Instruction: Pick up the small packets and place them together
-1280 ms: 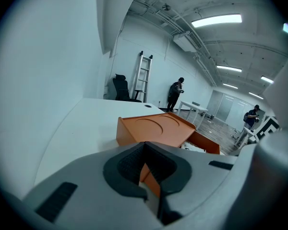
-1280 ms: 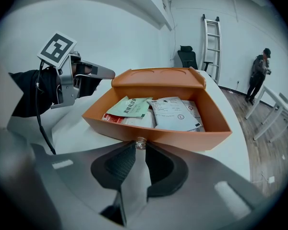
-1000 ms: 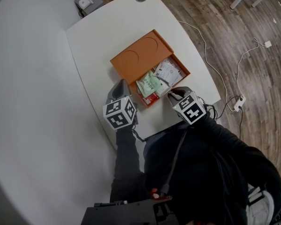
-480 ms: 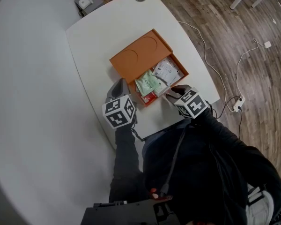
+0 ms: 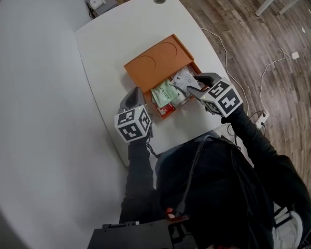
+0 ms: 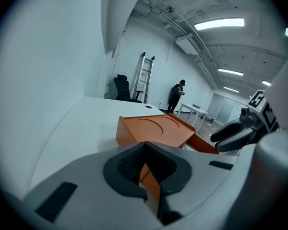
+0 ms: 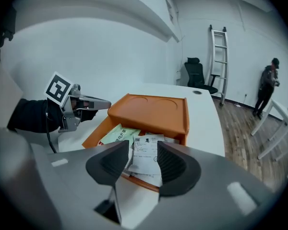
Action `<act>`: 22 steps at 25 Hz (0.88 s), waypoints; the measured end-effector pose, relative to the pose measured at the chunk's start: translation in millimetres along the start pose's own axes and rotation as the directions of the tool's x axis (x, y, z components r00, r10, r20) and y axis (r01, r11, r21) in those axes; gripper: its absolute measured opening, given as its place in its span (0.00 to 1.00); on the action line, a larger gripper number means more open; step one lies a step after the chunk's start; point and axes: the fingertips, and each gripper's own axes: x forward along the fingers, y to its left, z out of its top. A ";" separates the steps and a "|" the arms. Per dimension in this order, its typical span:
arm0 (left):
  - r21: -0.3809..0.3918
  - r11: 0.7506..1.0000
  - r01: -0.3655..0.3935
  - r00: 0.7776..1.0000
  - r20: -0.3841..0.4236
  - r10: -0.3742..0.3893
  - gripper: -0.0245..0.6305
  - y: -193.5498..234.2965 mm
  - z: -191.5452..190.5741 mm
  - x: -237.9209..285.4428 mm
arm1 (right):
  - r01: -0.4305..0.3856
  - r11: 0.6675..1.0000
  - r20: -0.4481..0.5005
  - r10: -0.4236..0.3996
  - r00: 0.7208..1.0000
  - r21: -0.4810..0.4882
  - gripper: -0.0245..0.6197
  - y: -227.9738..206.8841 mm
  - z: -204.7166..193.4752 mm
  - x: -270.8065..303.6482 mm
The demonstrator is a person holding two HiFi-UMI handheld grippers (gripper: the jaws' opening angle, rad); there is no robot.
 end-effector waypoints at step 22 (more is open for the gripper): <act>-0.013 0.999 0.032 0.999 0.009 -0.032 0.04 0.4 0.5 -1.7 | -0.079 0.979 -0.332 0.013 0.943 -0.187 0.27 9.4 -23.8 82.8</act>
